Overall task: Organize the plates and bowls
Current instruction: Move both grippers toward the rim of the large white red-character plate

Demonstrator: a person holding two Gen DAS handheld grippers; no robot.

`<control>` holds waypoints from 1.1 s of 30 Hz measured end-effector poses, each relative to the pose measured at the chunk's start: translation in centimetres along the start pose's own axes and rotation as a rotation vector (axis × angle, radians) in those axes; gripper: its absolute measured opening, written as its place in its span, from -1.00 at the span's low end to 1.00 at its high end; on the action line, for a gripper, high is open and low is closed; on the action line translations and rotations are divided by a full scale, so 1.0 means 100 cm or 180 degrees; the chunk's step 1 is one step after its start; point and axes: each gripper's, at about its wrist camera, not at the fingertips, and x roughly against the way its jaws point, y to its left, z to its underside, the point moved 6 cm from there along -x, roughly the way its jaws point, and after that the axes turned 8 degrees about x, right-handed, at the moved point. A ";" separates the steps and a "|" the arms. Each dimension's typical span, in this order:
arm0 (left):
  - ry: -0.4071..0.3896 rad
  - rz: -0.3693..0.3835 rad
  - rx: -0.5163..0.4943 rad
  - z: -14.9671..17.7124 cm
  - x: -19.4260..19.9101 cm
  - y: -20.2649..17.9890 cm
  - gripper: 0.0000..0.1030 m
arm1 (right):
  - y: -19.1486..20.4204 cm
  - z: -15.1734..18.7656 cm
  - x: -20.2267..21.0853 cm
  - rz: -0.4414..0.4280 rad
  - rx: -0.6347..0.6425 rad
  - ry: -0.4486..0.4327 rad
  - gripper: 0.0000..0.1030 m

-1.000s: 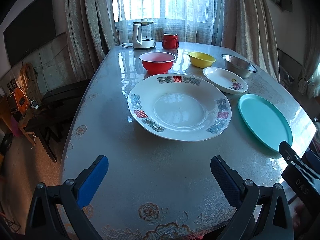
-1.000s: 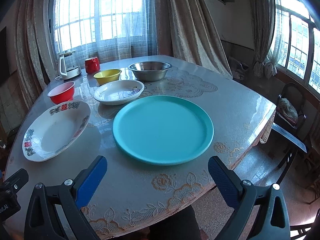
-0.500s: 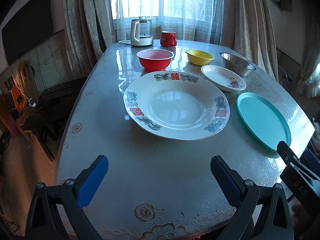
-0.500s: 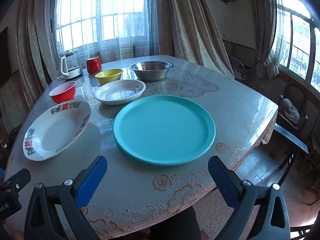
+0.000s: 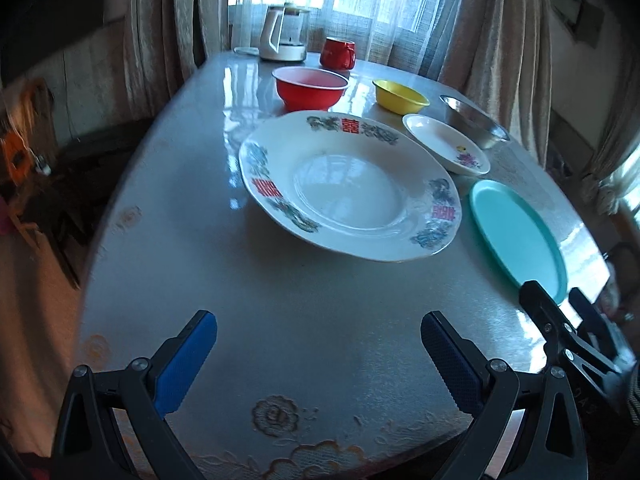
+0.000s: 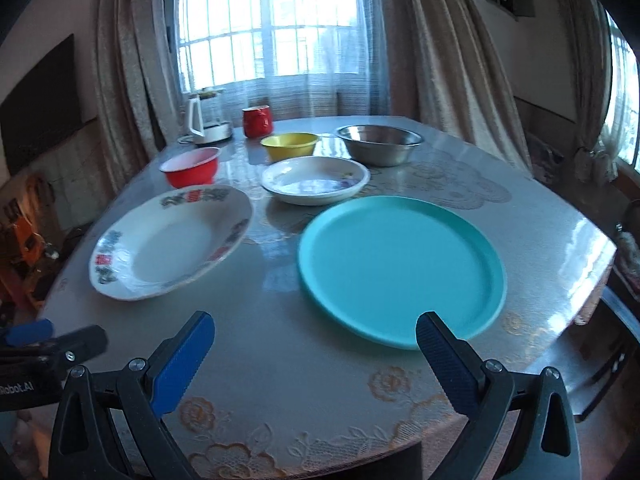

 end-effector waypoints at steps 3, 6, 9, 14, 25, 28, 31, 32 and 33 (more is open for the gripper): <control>-0.0008 0.0089 0.0110 -0.001 0.001 0.001 1.00 | 0.002 -0.003 -0.002 -0.0118 -0.0019 -0.0092 0.99; -0.0063 0.0046 0.0160 -0.005 0.002 0.003 0.99 | 0.001 -0.001 -0.005 -0.0098 0.0009 -0.0042 0.99; -0.0188 -0.0010 0.0140 -0.013 0.005 0.008 1.00 | 0.002 0.000 -0.012 -0.0200 0.0018 0.0056 0.99; -0.0280 -0.0073 0.0152 -0.021 0.005 0.017 1.00 | 0.003 -0.002 -0.018 -0.0228 0.0067 0.0063 0.99; -0.0168 0.0044 0.0346 -0.027 0.005 0.028 1.00 | 0.019 -0.023 -0.036 -0.0641 0.0112 0.0004 0.97; -0.0215 -0.0004 0.0339 -0.031 0.006 0.034 0.99 | 0.026 -0.033 -0.047 -0.0738 0.0145 0.0050 0.89; -0.0350 -0.0015 0.0421 -0.034 0.012 0.045 1.00 | 0.035 -0.044 -0.056 -0.0864 0.0163 0.0053 0.86; -0.0381 -0.0025 0.0450 -0.035 0.013 0.049 1.00 | 0.038 -0.047 -0.058 -0.0867 0.0176 0.0051 0.86; -0.0423 -0.0040 0.0479 -0.036 0.015 0.052 1.00 | 0.040 -0.049 -0.059 -0.0870 0.0193 0.0045 0.86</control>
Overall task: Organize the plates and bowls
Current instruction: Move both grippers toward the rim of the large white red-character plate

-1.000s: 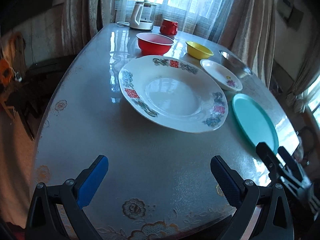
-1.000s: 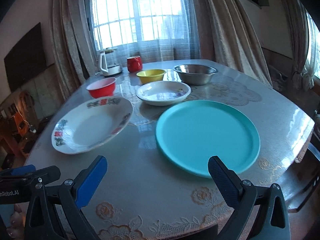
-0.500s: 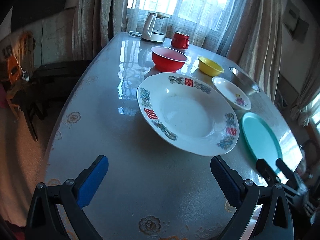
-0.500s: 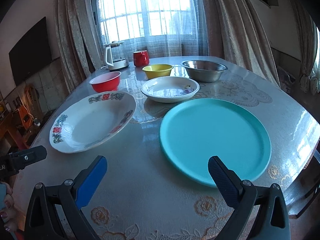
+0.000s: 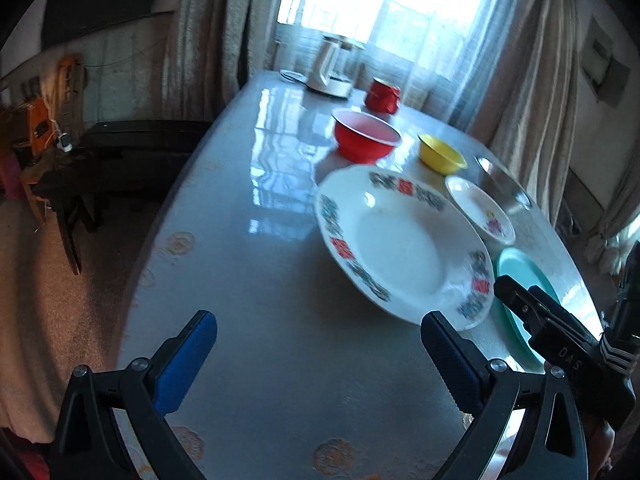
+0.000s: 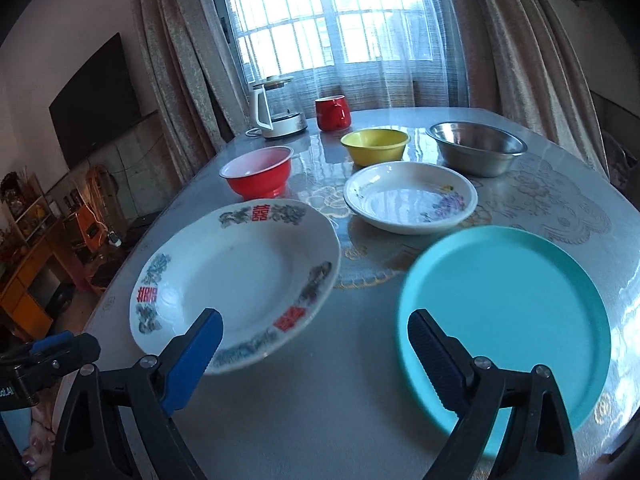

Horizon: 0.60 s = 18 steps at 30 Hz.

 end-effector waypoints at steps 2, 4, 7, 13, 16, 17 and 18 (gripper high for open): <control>-0.0096 -0.0051 0.0047 -0.001 0.002 0.008 1.00 | 0.004 -0.002 -0.005 -0.0025 0.0045 0.0021 0.86; -0.0144 -0.0049 0.0089 -0.002 0.002 0.015 1.00 | 0.006 0.000 -0.011 -0.0059 0.0051 0.0091 0.85; -0.0122 -0.0035 0.0199 -0.004 -0.004 0.021 1.00 | 0.004 0.004 -0.021 -0.0081 0.0037 0.0208 0.85; -0.0123 0.0288 0.0204 -0.020 -0.017 0.014 1.00 | -0.003 -0.007 -0.038 -0.0120 -0.0041 0.0296 0.84; 0.0014 0.0445 0.0320 -0.027 -0.029 0.013 1.00 | -0.004 -0.013 -0.048 -0.0147 -0.0074 0.0341 0.83; 0.0066 0.0485 0.0406 -0.029 -0.032 0.014 1.00 | -0.005 -0.014 -0.051 -0.0161 -0.0099 0.0368 0.82; 0.0101 0.0535 0.0499 -0.031 -0.035 0.015 1.00 | -0.005 -0.014 -0.052 -0.0184 -0.0120 0.0375 0.81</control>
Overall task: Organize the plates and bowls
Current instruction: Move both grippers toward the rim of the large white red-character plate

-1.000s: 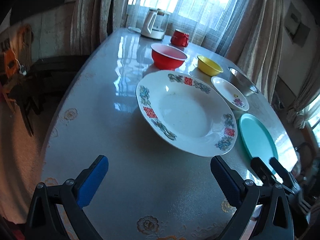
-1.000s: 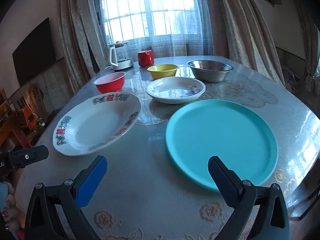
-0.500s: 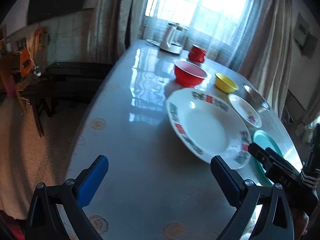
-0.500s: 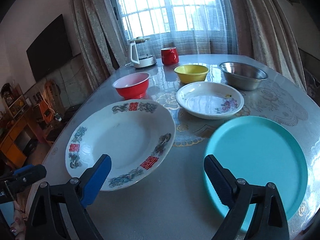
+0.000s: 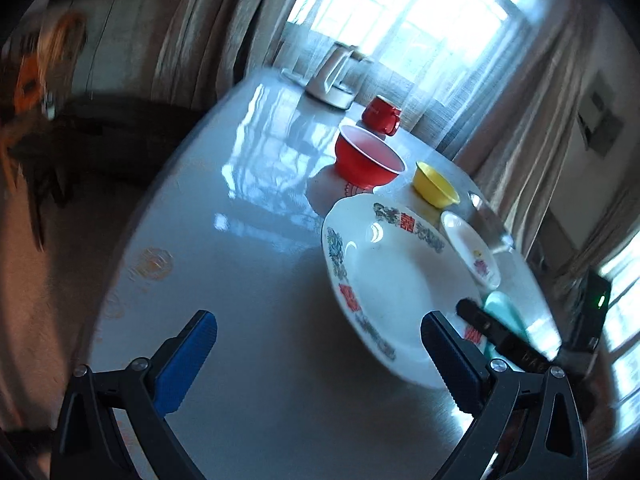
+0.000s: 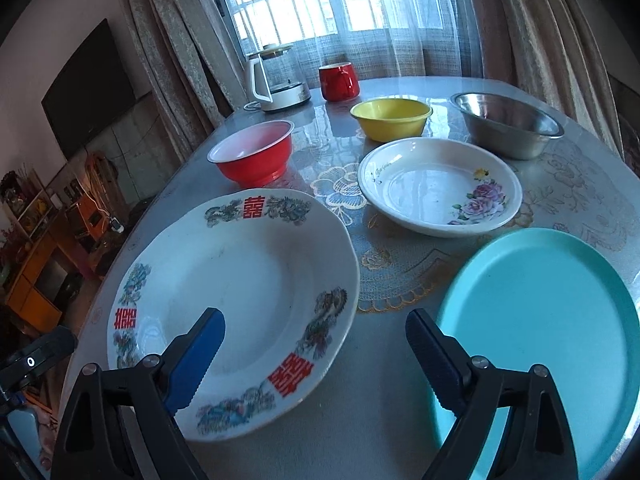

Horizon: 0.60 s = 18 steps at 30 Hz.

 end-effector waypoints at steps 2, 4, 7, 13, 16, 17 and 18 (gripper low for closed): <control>0.0074 0.0100 0.0148 -0.004 -0.008 -0.001 0.99 | -0.002 0.000 -0.005 -0.0013 -0.0044 0.0026 0.80; 0.0146 0.0191 0.0218 -0.006 -0.016 -0.002 0.99 | -0.003 0.000 -0.010 -0.0040 -0.0077 0.0030 0.78; 0.0151 0.0250 0.0218 -0.007 -0.023 -0.005 0.99 | -0.005 0.001 -0.016 -0.0023 -0.0075 0.0053 0.67; 0.0161 0.0423 0.0210 -0.008 -0.031 -0.011 0.98 | -0.008 -0.001 -0.018 -0.0155 -0.0191 0.0039 0.65; 0.0078 0.0450 0.0134 -0.013 -0.035 -0.014 0.96 | -0.005 -0.002 -0.019 -0.0187 -0.0163 0.0047 0.64; 0.0042 0.0454 0.0121 -0.014 -0.035 -0.015 0.96 | -0.003 -0.002 -0.020 -0.0183 -0.0145 0.0055 0.63; 0.0024 0.0459 0.0111 -0.016 -0.036 -0.015 0.96 | -0.002 -0.003 -0.021 -0.0184 -0.0132 0.0061 0.63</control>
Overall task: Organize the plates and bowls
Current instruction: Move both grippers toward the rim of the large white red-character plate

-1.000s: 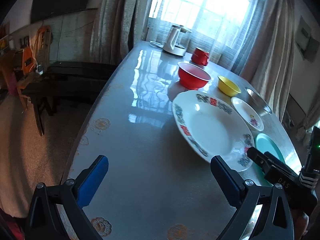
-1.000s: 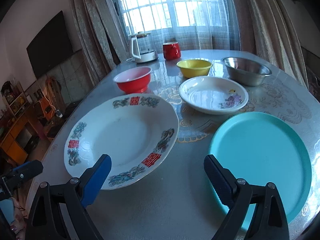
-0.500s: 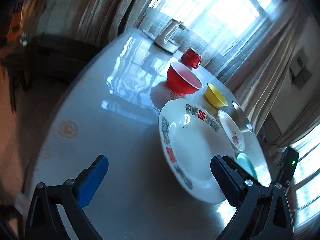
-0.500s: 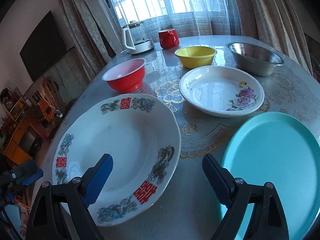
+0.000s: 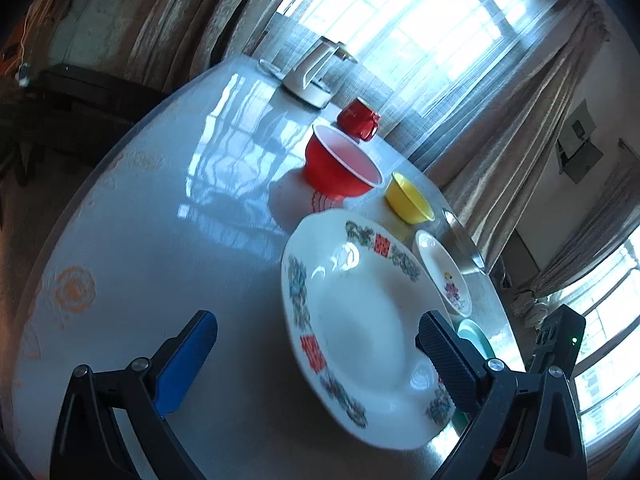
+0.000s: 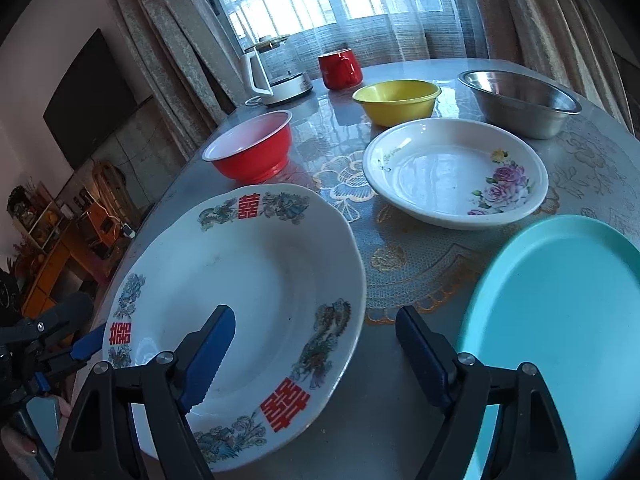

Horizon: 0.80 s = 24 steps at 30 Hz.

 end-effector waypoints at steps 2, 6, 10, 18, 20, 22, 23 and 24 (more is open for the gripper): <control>-0.0009 0.0038 -0.0036 -0.002 -0.004 -0.002 0.96 | 0.002 -0.002 -0.002 -0.0018 0.0013 0.0005 0.63; -0.0029 -0.0026 -0.0195 -0.003 -0.011 -0.003 0.80 | 0.005 -0.003 -0.004 -0.0020 0.0034 0.0014 0.58; 0.0063 -0.0054 -0.0270 -0.002 -0.021 -0.003 0.67 | 0.009 -0.005 -0.008 -0.0006 0.0087 0.0035 0.55; 0.0123 0.0161 -0.0342 -0.003 -0.031 -0.012 0.33 | 0.015 -0.010 -0.016 -0.0090 0.0097 0.0035 0.38; 0.0156 0.0194 -0.0372 -0.002 -0.033 -0.015 0.31 | 0.014 -0.011 -0.016 -0.0105 0.0078 0.0028 0.37; 0.0223 0.0162 -0.0416 0.000 -0.038 -0.018 0.31 | 0.012 -0.011 -0.015 -0.0111 0.0046 0.0019 0.31; 0.0246 0.0160 -0.0426 0.000 -0.039 -0.019 0.31 | 0.011 -0.011 -0.015 -0.0122 0.0024 0.0012 0.29; 0.0260 0.0171 -0.0421 0.001 -0.040 -0.019 0.31 | 0.009 -0.010 -0.014 -0.0129 0.0003 0.0005 0.25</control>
